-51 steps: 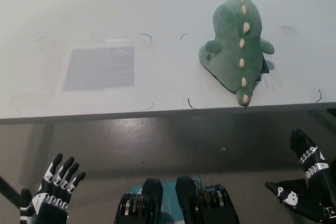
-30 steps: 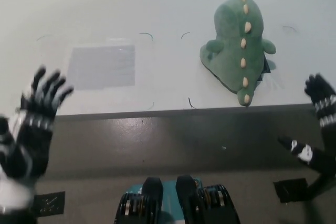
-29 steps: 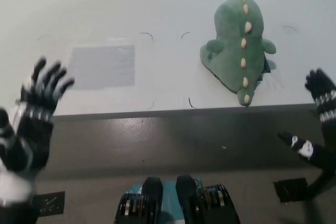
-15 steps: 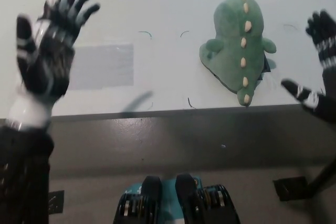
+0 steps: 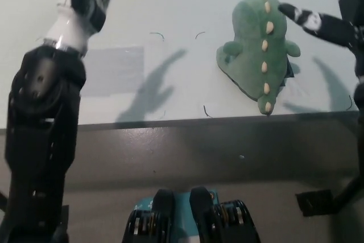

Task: Use both hands to pick up a dinasour on the right side and move it to the left side

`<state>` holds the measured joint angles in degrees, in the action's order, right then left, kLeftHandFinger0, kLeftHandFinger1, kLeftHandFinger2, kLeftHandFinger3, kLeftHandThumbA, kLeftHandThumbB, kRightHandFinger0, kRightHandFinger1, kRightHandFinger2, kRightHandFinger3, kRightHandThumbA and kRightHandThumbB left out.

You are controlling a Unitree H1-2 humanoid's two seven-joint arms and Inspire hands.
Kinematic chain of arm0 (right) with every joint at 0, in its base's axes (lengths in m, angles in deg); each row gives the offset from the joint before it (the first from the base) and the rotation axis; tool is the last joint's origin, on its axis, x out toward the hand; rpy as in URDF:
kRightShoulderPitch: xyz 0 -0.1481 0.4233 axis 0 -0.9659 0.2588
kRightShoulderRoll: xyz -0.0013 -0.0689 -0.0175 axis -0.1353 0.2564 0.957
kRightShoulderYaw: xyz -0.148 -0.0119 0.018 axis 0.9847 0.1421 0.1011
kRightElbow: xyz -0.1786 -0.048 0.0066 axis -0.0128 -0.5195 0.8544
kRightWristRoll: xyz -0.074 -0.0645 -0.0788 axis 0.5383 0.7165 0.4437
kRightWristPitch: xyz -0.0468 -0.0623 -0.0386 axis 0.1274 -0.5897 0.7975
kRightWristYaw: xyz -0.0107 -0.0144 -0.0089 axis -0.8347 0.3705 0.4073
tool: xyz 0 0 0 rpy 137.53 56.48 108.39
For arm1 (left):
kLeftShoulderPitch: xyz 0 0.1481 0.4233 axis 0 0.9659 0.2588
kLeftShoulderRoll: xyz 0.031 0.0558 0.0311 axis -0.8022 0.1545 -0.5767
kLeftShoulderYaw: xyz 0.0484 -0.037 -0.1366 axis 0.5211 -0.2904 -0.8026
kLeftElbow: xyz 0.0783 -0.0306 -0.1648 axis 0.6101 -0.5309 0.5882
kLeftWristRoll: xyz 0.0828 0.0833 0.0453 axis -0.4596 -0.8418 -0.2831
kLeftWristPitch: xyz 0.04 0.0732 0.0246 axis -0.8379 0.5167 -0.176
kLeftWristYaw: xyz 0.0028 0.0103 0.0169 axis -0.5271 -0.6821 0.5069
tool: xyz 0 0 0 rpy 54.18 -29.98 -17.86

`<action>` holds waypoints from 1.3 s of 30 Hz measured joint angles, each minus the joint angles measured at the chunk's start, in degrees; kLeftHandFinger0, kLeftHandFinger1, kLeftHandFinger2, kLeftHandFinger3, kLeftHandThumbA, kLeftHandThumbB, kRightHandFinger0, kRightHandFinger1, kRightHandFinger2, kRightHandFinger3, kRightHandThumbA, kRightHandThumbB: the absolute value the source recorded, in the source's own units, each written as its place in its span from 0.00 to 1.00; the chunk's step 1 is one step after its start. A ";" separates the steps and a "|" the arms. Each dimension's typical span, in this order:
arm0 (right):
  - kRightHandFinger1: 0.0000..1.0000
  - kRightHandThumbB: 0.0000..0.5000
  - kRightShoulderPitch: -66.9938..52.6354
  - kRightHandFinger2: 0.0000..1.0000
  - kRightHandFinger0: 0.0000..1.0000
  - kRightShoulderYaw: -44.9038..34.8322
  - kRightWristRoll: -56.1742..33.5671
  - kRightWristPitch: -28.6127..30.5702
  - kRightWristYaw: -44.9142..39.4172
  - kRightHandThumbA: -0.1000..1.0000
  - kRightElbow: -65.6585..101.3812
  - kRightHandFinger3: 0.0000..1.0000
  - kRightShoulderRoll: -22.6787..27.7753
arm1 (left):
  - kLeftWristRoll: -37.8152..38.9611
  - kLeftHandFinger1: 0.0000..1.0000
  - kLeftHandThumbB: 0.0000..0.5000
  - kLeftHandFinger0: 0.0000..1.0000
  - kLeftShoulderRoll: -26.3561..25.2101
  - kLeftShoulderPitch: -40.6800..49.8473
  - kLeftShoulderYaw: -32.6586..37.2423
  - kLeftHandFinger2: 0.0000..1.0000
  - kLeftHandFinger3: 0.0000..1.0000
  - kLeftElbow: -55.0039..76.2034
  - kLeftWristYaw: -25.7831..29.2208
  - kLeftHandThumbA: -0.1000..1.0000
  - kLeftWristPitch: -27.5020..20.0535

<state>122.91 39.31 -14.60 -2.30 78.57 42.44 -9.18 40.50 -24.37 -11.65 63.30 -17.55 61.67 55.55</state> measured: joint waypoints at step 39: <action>1.00 0.46 11.22 1.00 1.00 -1.21 3.03 5.47 5.08 1.00 -42.44 1.00 -3.74 | -7.63 1.00 1.00 1.00 5.71 -12.13 6.93 1.00 1.00 -45.89 -3.15 1.00 -3.85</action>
<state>134.12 38.10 -11.56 3.17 83.65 0.00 -12.92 32.87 -18.67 -23.78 70.22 -63.44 58.52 51.70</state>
